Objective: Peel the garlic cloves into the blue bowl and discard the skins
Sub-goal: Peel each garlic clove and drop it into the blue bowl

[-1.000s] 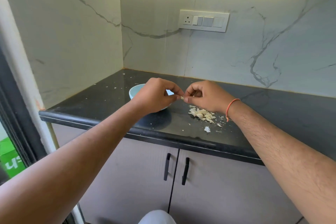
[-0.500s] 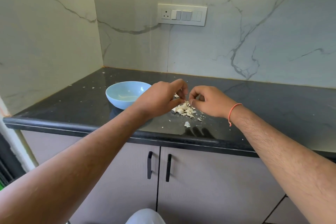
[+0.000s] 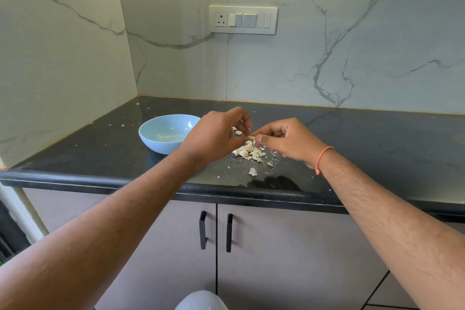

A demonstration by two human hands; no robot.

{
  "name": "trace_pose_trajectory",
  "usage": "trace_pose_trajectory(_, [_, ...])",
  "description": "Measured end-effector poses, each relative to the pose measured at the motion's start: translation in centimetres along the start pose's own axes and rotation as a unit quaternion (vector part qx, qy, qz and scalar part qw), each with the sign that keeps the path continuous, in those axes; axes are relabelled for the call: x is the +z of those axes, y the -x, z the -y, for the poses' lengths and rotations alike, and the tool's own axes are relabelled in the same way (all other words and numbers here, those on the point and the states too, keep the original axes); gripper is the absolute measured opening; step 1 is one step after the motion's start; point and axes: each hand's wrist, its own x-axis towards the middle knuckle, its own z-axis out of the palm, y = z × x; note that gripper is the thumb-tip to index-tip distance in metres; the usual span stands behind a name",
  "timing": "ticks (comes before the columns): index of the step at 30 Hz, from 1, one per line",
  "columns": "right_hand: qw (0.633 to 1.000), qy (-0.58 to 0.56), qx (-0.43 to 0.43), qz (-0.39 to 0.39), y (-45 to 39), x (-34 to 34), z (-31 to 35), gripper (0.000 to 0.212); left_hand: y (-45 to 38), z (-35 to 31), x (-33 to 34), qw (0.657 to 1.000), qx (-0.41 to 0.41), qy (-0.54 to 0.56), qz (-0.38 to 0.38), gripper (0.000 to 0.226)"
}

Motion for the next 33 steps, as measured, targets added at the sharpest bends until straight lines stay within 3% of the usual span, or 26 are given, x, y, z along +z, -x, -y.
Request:
trace_pose_trajectory(12, [0.998, -0.033, -0.005, -0.052, 0.1, 0.8, 1.0, 0.008, 0.1, 0.1, -0.5, 0.988, -0.061, 0.124, -0.070, 0.036])
trace_pose_trajectory(33, [0.988, -0.031, 0.060, -0.137, 0.0, 2.4, 2.4, 0.014, 0.6, -0.6, -0.5, 0.990, -0.074, 0.072, -0.094, 0.035])
